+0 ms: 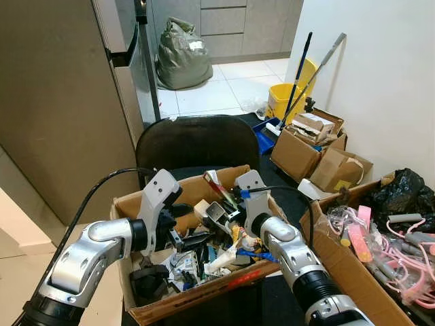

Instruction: Picking trash to rubbish bin

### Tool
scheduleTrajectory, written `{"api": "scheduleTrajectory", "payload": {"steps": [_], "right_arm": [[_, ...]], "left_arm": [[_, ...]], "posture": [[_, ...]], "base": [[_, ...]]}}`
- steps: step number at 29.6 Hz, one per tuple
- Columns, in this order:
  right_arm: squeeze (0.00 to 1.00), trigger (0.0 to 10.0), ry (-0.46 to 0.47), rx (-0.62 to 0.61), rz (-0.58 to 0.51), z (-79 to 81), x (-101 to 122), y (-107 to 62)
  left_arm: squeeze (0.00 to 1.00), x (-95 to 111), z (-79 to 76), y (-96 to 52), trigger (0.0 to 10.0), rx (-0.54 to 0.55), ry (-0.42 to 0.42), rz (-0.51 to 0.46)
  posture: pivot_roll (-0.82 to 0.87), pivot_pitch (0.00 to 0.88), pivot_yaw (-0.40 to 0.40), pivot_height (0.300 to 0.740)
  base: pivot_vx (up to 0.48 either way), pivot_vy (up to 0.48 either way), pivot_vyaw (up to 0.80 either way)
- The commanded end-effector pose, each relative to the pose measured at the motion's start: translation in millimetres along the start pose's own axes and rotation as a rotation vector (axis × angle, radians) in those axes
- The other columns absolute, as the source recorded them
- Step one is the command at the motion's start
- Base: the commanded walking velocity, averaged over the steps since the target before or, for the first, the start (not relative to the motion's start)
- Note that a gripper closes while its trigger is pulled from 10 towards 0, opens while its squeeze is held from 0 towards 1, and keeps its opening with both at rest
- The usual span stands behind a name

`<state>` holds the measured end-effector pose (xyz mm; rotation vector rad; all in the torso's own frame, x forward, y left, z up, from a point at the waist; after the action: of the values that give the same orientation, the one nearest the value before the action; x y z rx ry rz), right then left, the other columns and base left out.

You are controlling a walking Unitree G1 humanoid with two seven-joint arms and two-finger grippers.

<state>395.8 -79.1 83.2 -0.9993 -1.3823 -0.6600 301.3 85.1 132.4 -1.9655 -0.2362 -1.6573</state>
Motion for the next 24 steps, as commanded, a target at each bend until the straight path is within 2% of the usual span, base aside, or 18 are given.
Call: {"api": "scheduleTrajectory", "payload": {"steps": [1, 3, 4, 5, 8, 9, 10, 11, 13, 14, 15, 16, 17, 19, 21, 22, 24], "right_arm": [[0.0, 10.0, 0.009, -0.039, 0.006, -6.9, -1, 0.6], [0.0, 10.0, 0.091, -0.124, -0.011, -21.9, 2, -0.2], [0.0, 10.0, 0.091, -0.124, -0.011, -21.9, 2, -0.2], [0.0, 10.0, 0.122, -0.206, -0.034, -37.5, 5, -3.0], [0.0, 10.0, 0.13, -0.31, -0.072, -55.2, 10, -8.9], [0.0, 10.0, 0.148, -0.382, -0.093, -67.4, 11, -14.8], [0.0, 10.0, 0.151, -0.398, -0.096, -70.0, 12, -16.1], [0.0, 10.0, 0.159, -0.468, -0.126, -80.6, 11, -25.5], [0.0, 10.0, 0.159, -0.468, -0.126, -80.6, 11, -25.5], [0.0, 10.0, 0.173, -0.505, -0.119, -85.5, 7, -29.8], [0.0, 10.0, 0.218, -0.561, -0.105, -91.5, -4, -39.2], [0.0, 10.0, 0.226, -0.586, -0.09, -93.5, -11, -44.1], [0.0, 10.0, 0.226, -0.586, -0.09, -93.5, -11, -44.1], [0.0, 10.0, 0.244, -0.633, -0.068, -95.9, -22, -52.3], [0.0, 10.0, 0.25, -0.653, -0.06, -96.2, -27, -56.9], [0.0, 10.0, 0.255, -0.685, -0.048, -96.7, -36, -64.8], [0.0, 10.0, 0.251, -0.7, -0.044, -97.0, -39, -68.1]], "left_arm": [[0.0, -6, -1.1, -3.7, 10.0, -0.001, -0.003, 0.031], [0.0, -7, -1.5, -4.0, 10.0, 0.002, -0.005, 0.031], [0.0, -7, -1.5, -4.0, 10.0, 0.002, -0.005, 0.031], [0.0, -4, 0.3, -4.3, 10.0, 0.021, 0.001, 0.018], [0.0, 9, 15.8, -4.1, 10.0, 0.126, 0.032, -0.054], [0.0, 18, 36.3, -5.5, 10.0, 0.257, 0.036, -0.098], [0.0, 20, 40.9, -6.1, 10.0, 0.286, 0.035, -0.106], [0.0, 23, 66.1, -11.7, 10.0, 0.442, 0.032, -0.12], [0.0, 23, 66.1, -11.7, 10.0, 0.442, 0.032, -0.12], [0.0, 22, 77.1, -14.9, 10.0, 0.52, 0.083, -0.097], [0.0, 9, 101.3, -22.9, 10.0, 0.701, 0.189, 0.028], [0.0, 8, 111.0, -27.9, 10.0, 0.789, 0.198, 0.029], [0.0, 8, 111.0, -27.9, 10.0, 0.789, 0.198, 0.029], [0.0, 11, 116.6, -30.5, 10.0, 0.858, 0.133, -0.024], [0.0, 13, 115.2, -28.1, 10.0, 0.863, 0.127, -0.044], [0.0, 15, 107.7, -17.5, 10.0, 0.826, 0.156, -0.05], [0.0, 15, 103.3, -11.6, 10.0, 0.799, 0.183, -0.049]], "posture": [[0.05, 0.089, 0.03, 0.74], [0.05, 0.09, 0.028, 0.74], [0.05, 0.09, 0.028, 0.74], [0.05, 0.093, 0.029, 0.74], [0.05, 0.096, 0.029, 0.74], [0.05, 0.096, 0.029, 0.74], [0.05, 0.096, 0.029, 0.74], [0.05, 0.101, 0.029, 0.74], [0.05, 0.101, 0.029, 0.74], [0.05, 0.102, 0.031, 0.74], [0.04, 0.105, 0.033, 0.74], [0.04, 0.106, 0.036, 0.74], [0.04, 0.106, 0.036, 0.74], [0.03, 0.108, 0.042, 0.74], [0.03, 0.107, 0.043, 0.74], [0.03, 0.11, 0.046, 0.74], [0.02, 0.109, 0.049, 0.74]], "base": [[0.0, 0.0, 0.0], [0.0, 0.0, 0.0], [0.0, 0.0, 0.0], [0.0, 0.0, 0.0], [0.0, 0.0, 0.0], [0.0, 0.0, 0.0], [0.0, 0.0, 0.0], [0.0, 0.0, 0.0], [0.0, 0.0, 0.0], [0.0, 0.0, 0.0], [0.0, 0.0, 0.0], [0.0, 0.0, -0.54], [0.0, 0.0, -0.54], [0.0, 0.0, -0.8], [0.0, 0.0, -0.8], [0.0, 0.0, -0.8], [0.0, 0.0, -0.8]]}}
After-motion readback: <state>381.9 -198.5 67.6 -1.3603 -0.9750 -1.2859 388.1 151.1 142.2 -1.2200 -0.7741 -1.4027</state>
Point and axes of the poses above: a point about 5 cm out from each wrist's last joint towards the gripper, its own y axis pointing out of the wrist towards the gripper, its own x axis along the axis of the wrist's last joint, z = x × y, the point moved 6 cm from there along y, pointing out of the wrist towards the gripper
